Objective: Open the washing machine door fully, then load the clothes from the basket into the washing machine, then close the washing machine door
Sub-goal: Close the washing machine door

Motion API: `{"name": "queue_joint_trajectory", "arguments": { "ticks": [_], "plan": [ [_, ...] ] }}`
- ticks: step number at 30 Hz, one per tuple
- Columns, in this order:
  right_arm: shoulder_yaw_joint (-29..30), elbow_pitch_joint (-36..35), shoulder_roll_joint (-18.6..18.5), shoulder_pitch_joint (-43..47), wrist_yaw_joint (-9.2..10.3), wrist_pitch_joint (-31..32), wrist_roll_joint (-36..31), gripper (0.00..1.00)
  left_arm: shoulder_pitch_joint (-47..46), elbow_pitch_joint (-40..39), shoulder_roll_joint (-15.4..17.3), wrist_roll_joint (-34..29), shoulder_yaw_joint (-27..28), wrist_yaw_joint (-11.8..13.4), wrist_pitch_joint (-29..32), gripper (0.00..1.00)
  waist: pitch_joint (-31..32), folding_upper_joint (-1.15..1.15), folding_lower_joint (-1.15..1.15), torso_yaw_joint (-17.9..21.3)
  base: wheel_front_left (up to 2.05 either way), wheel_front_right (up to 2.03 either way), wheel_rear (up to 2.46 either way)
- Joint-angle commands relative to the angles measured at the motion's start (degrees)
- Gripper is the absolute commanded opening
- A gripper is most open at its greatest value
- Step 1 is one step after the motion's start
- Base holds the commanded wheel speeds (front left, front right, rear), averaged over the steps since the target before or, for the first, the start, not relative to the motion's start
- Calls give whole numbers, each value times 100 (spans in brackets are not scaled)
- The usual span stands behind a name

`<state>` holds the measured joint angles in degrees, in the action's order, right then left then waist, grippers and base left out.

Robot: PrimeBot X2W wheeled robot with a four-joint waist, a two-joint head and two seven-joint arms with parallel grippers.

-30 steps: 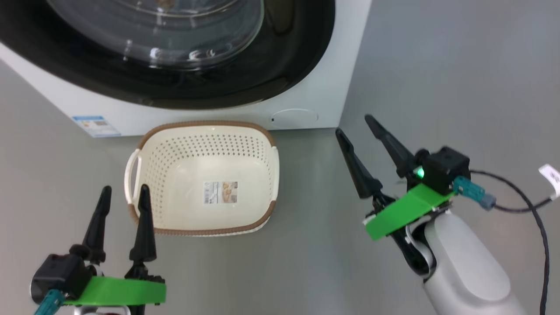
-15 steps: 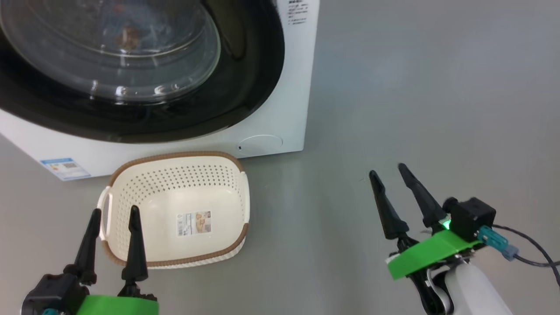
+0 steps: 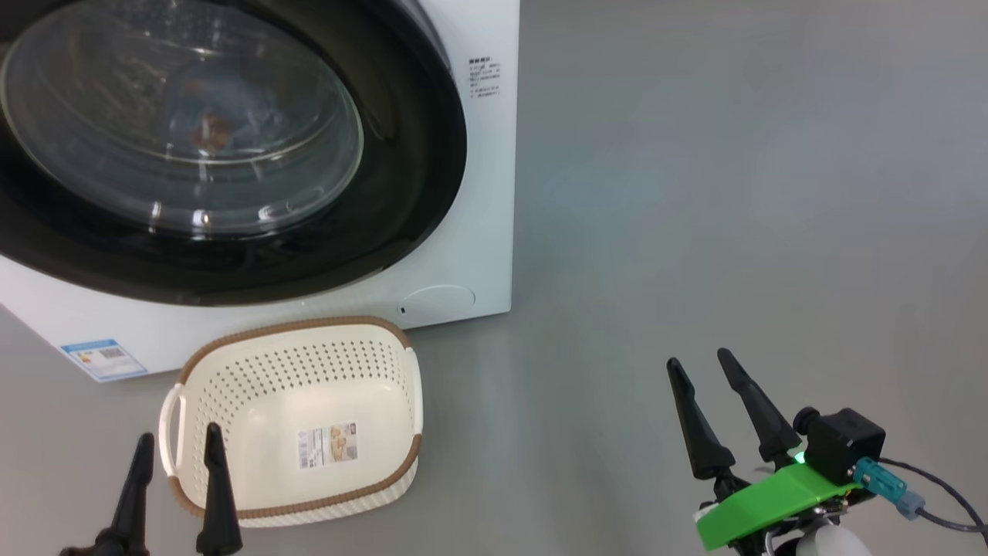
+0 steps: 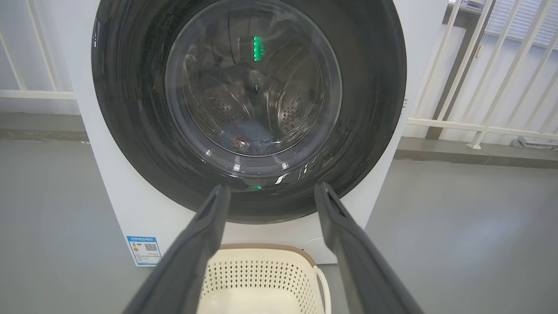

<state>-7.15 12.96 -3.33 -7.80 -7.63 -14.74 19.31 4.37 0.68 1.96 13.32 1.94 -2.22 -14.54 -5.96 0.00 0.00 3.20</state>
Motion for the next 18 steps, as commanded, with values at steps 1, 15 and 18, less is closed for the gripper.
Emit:
{"name": "queue_joint_trajectory", "arguments": {
  "ticks": [1, 15, 18],
  "plan": [
    [-177, -178, 43, 35, 14, -26, -77, 100, 3, -203, 92, 0, 190, 45, -46, 100, 140, 0, 0, 53, 0, 0, 0],
    [-108, -255, 45, 397, 14, -26, -32, 100, 440, -199, 92, -89, 162, 253, -46, 100, 458, 0, 0, 22, 0, 0, 0],
    [-66, -281, 45, 421, 14, -26, -105, 100, 456, -192, 92, -83, 137, 292, -46, 100, 480, 0, 0, 10, 0, 0, 0]
  ]
}}
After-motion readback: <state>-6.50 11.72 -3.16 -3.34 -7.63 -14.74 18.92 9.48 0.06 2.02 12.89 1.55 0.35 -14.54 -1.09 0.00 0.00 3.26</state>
